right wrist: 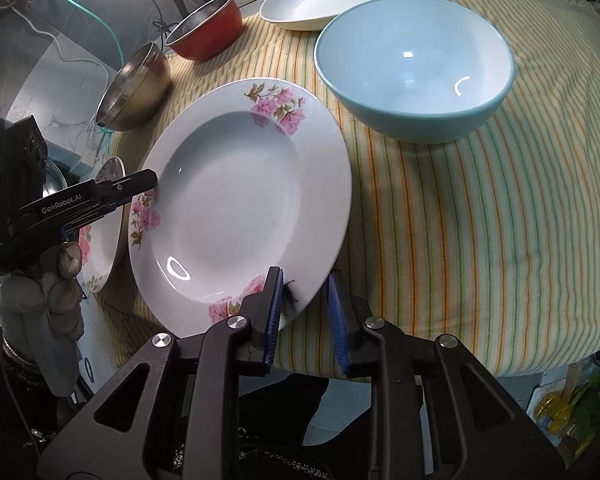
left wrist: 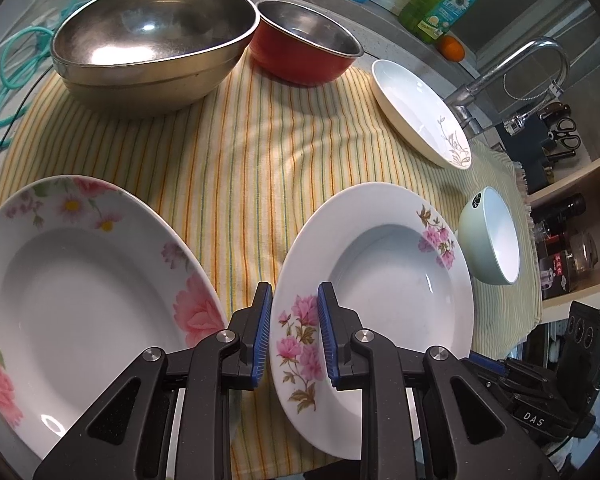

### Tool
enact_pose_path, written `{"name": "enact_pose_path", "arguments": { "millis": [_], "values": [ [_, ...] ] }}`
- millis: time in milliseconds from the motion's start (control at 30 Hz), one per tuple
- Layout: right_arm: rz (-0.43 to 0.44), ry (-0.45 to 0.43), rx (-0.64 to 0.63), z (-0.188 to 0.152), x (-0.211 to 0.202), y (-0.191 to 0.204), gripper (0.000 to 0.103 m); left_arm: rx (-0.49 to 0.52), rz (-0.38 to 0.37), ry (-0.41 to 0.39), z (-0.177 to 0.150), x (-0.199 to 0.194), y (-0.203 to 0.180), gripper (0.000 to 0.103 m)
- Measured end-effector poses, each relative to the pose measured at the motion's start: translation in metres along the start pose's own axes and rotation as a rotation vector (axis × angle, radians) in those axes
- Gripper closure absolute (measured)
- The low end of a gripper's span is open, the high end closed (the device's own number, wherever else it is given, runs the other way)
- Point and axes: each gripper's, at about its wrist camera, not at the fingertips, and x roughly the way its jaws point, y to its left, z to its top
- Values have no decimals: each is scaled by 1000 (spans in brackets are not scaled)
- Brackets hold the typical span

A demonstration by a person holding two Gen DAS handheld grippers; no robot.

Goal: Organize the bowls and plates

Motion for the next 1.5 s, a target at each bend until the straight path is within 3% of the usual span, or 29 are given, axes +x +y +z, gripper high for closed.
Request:
{"name": "enact_pose_path", "arguments": {
  "millis": [200, 400, 667, 1267, 1500],
  "values": [
    [-31, -43, -15, 2, -14, 1, 59, -12, 1, -26, -2, -7, 2, 82],
    [-45, -89, -52, 6, -30, 12, 59, -13, 6, -89, 2, -29, 3, 69],
    [-11, -117, -119, 24, -32, 39, 58, -65, 17, -179, -3, -64, 23, 69],
    [147, -2, -375, 59, 30, 141, 58, -375, 152, -299, -62, -117, 126, 69],
    [162, 49, -408, 68, 56, 161, 58, -466, 144, -298, -82, -117, 154, 69]
  ]
}}
